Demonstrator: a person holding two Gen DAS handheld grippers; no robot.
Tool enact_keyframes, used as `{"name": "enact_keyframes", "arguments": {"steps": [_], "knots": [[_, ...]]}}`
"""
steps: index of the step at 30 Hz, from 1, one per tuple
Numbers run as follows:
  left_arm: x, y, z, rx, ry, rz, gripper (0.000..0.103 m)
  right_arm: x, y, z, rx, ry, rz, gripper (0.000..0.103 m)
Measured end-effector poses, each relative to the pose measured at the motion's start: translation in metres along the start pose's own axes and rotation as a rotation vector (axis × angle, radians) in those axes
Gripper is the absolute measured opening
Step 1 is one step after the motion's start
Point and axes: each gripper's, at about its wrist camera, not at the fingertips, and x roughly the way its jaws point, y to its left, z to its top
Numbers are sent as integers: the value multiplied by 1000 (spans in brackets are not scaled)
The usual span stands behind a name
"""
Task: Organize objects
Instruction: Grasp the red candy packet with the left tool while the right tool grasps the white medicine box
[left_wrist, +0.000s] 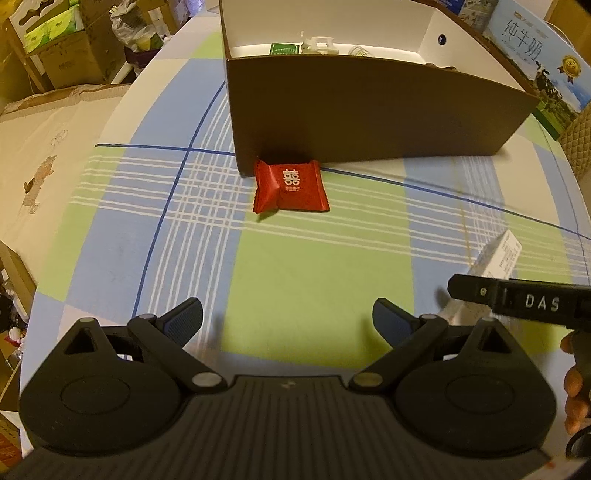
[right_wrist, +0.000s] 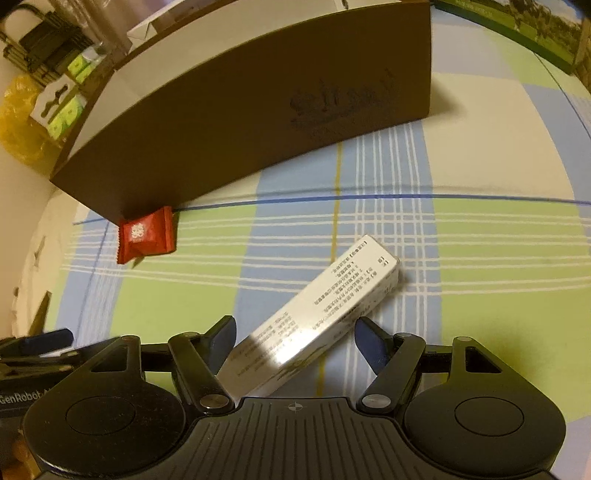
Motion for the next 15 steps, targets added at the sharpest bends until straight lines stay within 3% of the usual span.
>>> {"name": "enact_keyframes", "arguments": {"steps": [7,15], "knots": [[15,1,8,-10,-11,2,97,0,-11,7,-106,-32,-53,42],[37,-1,27,-26,-84,15,96,-3,-40,14,-171,-69,-180,36]]}}
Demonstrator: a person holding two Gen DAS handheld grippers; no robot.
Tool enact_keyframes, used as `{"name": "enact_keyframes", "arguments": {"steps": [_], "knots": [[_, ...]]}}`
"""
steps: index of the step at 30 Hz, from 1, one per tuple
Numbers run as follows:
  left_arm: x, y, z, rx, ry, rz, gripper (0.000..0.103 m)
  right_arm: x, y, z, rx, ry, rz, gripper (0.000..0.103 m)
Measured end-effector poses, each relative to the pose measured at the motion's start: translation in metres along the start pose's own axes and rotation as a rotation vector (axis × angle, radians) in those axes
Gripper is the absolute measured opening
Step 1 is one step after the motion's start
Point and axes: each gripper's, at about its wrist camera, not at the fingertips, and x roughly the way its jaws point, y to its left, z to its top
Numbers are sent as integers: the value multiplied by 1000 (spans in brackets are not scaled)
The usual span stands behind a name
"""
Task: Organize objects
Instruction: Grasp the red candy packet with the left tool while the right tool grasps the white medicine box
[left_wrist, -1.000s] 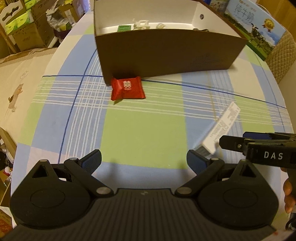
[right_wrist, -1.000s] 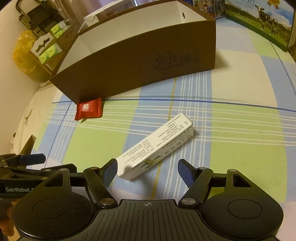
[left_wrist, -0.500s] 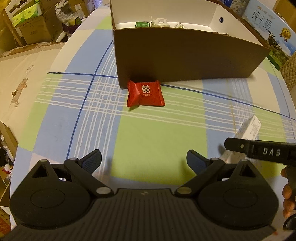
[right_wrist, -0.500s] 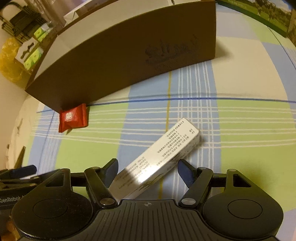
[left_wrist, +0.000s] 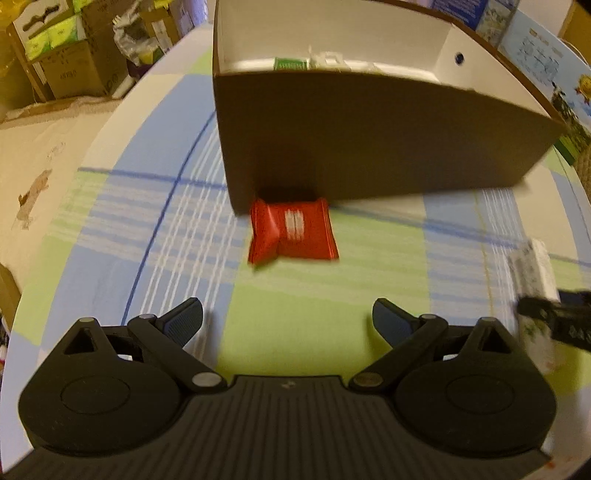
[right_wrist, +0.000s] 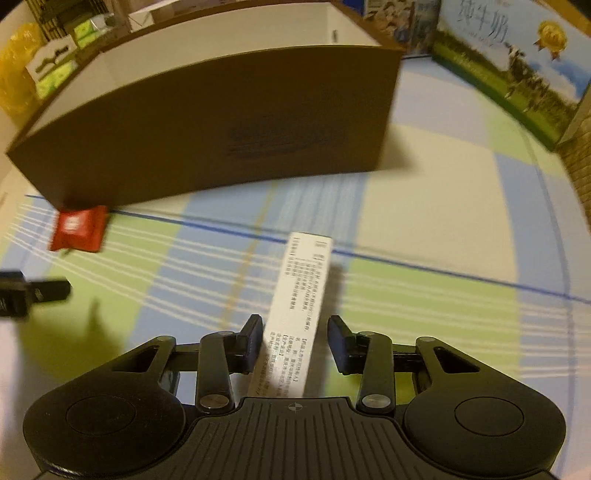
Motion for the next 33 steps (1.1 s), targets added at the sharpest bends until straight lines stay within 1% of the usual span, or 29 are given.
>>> {"name": "enact_keyframes", "arguments": {"steps": [4,5,7,9,13,15,17,18,19,24,29,33], "knots": [[14,2,16,-18,-50,10,94,-1,-11,1,26,-7,-16,36],[18,3,20,-23,-56,14,92,-1,-12,1,27,-11,-19,36],[25,3,26,-19,-64,19,85,-2,-12,1,20,-14,-16,36],[32,3,31,-14,-61,27,73,-4,-11,0,13,-21,-9,36],[37,-1,34,-4,-72,19,63,-6,-7,-1,-7,-27,4,36],[35,-3,32,12,-81,11,48,-6,-3,-2,-11,-26,9,36],[33,-5,29,26,-86,3,39,-7,-1,-3,-23,-27,10,32],[32,-4,27,31,-84,-1,37,-7,0,-4,-33,-27,10,27],[30,-4,25,30,-81,-6,36,-8,1,-5,-45,-29,12,23],[19,0,10,27,-62,-30,34,-11,7,-16,-92,-30,19,23],[3,0,-13,11,-34,-69,33,-19,11,-31,-94,-15,45,23],[-11,-7,-35,37,-15,-96,32,-28,17,-46,-108,-6,64,23]]}}
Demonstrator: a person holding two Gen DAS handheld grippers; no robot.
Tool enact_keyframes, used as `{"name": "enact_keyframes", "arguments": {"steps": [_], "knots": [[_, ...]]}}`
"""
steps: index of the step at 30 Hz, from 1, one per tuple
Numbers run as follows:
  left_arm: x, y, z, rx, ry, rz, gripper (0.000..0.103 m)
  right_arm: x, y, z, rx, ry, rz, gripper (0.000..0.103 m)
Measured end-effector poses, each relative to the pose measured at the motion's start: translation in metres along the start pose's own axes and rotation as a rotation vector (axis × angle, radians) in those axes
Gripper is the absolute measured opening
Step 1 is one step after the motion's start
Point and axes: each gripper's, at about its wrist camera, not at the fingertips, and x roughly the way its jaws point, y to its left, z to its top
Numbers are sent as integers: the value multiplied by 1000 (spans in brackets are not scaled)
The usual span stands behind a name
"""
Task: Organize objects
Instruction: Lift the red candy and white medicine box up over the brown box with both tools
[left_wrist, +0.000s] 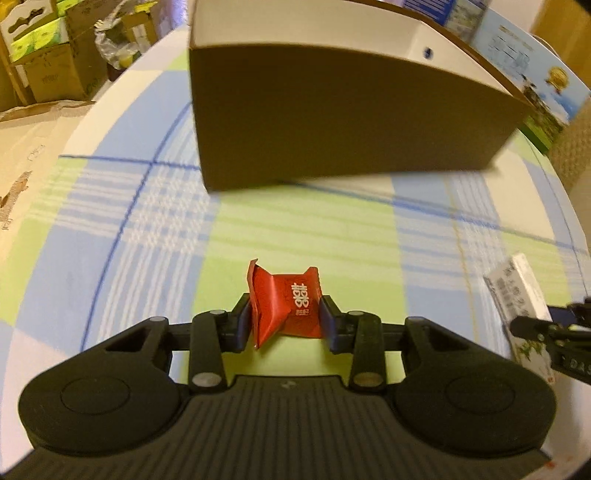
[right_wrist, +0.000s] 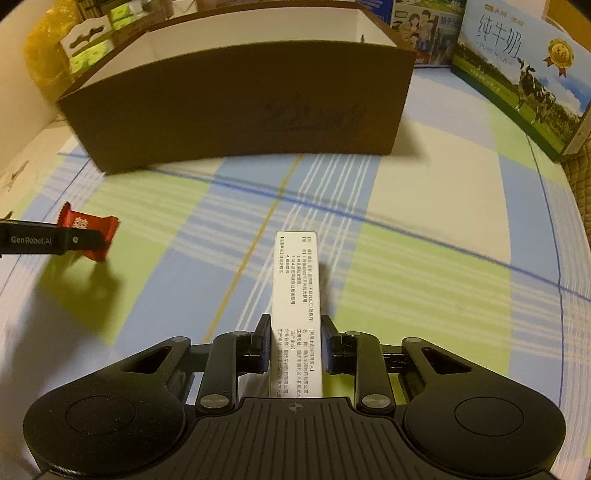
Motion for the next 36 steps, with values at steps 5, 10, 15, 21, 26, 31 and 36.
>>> {"name": "enact_keyframes", "arguments": {"steps": [5,10,15,21,26,31,36], "knots": [[-12,-20,-20,75,39,-52,32,-9,12,-15,-19,21,29,23],[-18,-40,-34,139,75,-100,32,-20,24,-30,-37,46,65,23],[-24,-54,-47,173,95,-135,32,-26,29,-41,-44,55,86,23],[-25,-56,-48,178,105,-138,32,-24,30,-43,-28,62,83,23],[-25,-58,-48,171,104,-124,32,-19,31,-40,-29,62,75,23],[-26,-60,-48,174,98,-112,32,-18,34,-40,-57,35,70,23],[-27,-60,-51,167,93,-106,32,-18,37,-41,-75,34,81,23]]}}
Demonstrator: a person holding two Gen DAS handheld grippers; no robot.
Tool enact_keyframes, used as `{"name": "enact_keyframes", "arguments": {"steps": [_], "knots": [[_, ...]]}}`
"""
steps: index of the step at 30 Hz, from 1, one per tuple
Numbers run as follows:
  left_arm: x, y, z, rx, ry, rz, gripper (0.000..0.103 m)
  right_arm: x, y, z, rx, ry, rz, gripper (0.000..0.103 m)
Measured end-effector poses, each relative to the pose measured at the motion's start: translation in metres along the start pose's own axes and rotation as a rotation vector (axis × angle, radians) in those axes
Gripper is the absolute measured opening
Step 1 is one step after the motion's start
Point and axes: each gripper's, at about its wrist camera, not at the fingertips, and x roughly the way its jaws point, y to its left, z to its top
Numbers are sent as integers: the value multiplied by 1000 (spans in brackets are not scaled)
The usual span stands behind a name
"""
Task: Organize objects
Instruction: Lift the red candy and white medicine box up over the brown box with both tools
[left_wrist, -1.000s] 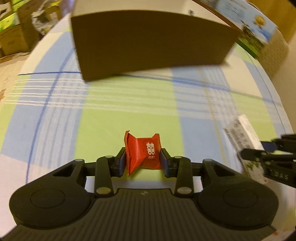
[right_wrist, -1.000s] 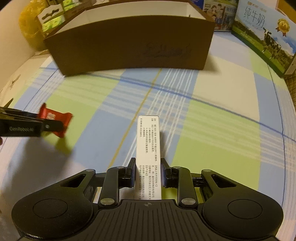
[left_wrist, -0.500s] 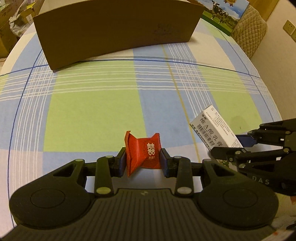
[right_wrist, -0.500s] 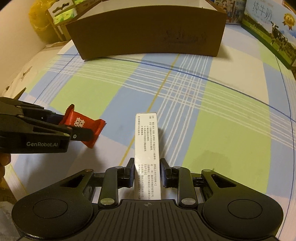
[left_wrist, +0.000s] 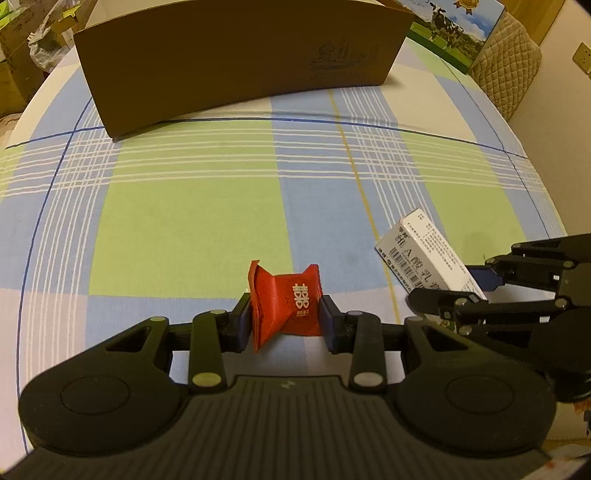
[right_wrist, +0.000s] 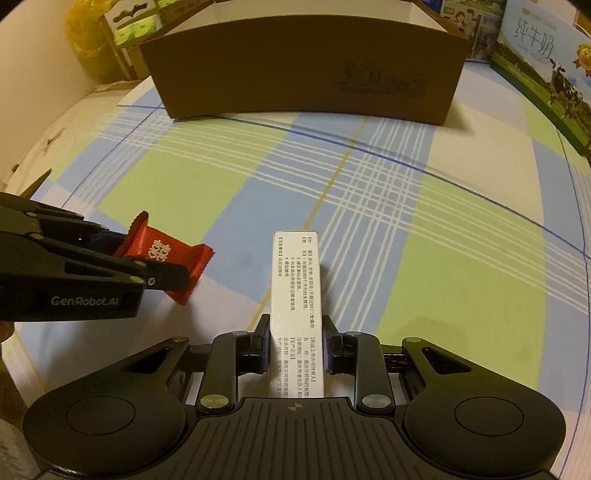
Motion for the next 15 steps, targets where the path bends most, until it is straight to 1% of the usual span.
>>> {"name": "enact_keyframes", "arguments": {"steps": [15], "knots": [[-2,-1,-2,1,6,5,31,-8,-4,1,9,-18,15,23]]}}
